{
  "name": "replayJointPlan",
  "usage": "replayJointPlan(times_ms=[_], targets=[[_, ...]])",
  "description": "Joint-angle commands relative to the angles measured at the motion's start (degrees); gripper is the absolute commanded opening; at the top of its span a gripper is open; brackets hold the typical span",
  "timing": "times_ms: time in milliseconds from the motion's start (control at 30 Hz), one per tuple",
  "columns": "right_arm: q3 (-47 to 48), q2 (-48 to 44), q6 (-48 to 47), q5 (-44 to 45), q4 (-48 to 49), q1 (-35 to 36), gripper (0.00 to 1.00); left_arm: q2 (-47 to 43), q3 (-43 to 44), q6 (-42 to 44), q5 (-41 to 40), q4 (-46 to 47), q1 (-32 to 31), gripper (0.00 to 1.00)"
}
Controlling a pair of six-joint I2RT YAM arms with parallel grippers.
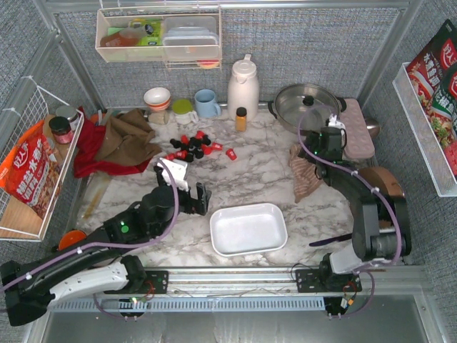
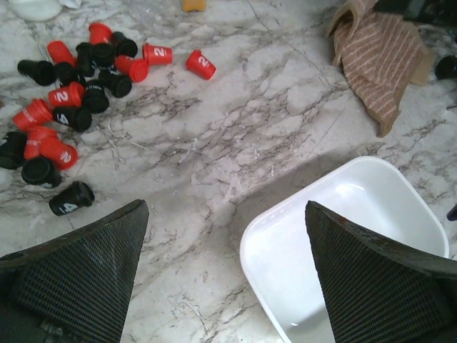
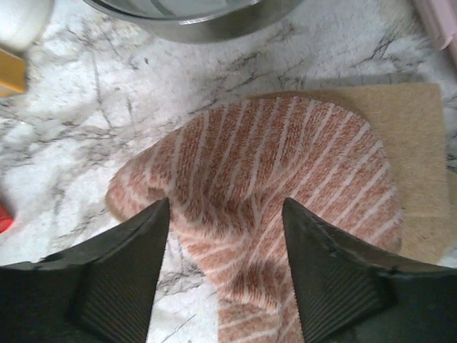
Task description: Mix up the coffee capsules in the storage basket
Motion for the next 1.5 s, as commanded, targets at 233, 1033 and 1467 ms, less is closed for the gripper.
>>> replayJointPlan(times_ms=[233,1033,1467], targets=[[-4.19,-21.39,-5.70,5.19,-10.24,3.84,0.83,7.92,-1.59,-8.33,3.28,-1.23,0.01,0.99],[-15.26,-38.20,-9.07,-3.95,-13.35,16.46,0.78,27.11,-3.93,-20.80,15.96,-0.39,0.03,0.68],[-9.94,-30.31,-19.87,-26.05,-16.07,20.49,0.71,29.05,-6.18,-21.63,14.09,4.34,0.03,0.42]])
